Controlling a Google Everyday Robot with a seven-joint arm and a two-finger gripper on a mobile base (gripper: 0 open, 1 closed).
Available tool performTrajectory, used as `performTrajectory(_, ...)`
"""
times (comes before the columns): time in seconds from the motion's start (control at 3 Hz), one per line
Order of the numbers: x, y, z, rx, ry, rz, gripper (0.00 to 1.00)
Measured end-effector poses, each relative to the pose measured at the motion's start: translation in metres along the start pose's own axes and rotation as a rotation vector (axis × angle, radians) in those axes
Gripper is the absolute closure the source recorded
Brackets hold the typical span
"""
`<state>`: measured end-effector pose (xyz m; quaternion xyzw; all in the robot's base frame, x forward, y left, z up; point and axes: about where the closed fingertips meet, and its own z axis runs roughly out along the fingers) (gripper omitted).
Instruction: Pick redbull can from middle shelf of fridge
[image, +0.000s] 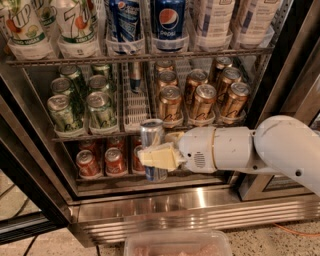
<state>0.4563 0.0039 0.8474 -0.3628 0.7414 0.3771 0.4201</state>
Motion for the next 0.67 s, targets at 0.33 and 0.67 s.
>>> performTrajectory(0.33,-0.0022,0.0257,0.0109,-0.119,-0.017,-0.047,1.00)
performTrajectory(0.67,-0.0022,0.0257,0.0109,-0.119,-0.017,-0.047,1.00)
